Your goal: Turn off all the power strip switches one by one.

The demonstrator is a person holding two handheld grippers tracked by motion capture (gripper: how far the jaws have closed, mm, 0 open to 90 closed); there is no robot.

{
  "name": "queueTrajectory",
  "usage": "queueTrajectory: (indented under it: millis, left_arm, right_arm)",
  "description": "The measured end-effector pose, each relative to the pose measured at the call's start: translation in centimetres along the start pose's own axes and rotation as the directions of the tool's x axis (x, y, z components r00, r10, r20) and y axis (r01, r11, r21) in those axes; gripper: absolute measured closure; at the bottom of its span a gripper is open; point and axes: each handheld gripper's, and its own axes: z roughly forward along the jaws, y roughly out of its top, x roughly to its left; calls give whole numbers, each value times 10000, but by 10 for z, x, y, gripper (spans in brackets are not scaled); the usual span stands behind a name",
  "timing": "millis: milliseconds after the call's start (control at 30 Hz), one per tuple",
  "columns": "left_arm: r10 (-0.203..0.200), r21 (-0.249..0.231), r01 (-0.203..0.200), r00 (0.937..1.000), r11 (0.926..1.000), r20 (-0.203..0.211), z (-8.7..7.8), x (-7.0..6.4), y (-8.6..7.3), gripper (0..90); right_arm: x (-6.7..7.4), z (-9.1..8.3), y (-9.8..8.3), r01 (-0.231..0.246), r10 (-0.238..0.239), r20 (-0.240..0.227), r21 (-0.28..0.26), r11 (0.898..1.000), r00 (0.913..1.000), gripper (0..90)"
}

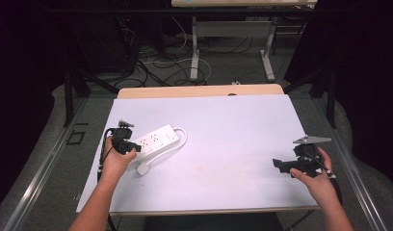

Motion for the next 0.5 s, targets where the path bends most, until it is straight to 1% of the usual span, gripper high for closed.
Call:
queueTrajectory:
  millis: [67,100,167,200,233,267,333,400,433,467,500]
  left_arm:
    - [3,-84,-3,10000,10000,8,0,0,-2,900]
    - [28,26,-28,10000,10000,-9,0,1,-2,900]
    - [-62,-49,62,10000,10000,-17,0,0,-4,900]
    - [-10,33,10,10000,10000,2,-1,1,-4,900]
    - [-49,47,49,10000,10000,6,-1,1,-4,900]
    - [-6,-31,6,10000,10000,-49,0,2,-5,900]
    - [10,86,-10,10000,10000,2,-1,3,-6,900]
    - [-3,31,3,10000,10000,-41,0,3,-8,900]
    - [48,108,-48,10000,9999,-28,0,3,-9,900]
    - [-53,60,54,10000,10000,-28,1,3,-10,900]
    - [5,107,-5,10000,9999,3,1,4,-10,900]
  right_arm:
    - [0,0,0,-1,1,-6,5,10000,10000,21]
    - [0,0,0,-1,1,-6,5,10000,10000,21]
    - [0,0,0,-5,5,-20,6,10000,10000,21]
    - [0,0,0,-14,14,-23,16,10000,10000,21]
    - [0,0,0,9,-9,-16,10,10000,10000,21]
    - [0,0,0,9,-9,-16,10,10000,10000,21]
    - [0,-1,0,-3,3,-30,20,10000,10000,21]
    - [0,-1,0,41,-41,-39,-1,10000,10000,21]
    - [-1,-1,0,41,-41,-35,-19,10000,10000,21]
    - [0,-1,0,-33,33,37,-1,10000,10000,21]
    - [-1,-1,0,-45,45,38,-13,10000,10000,21]
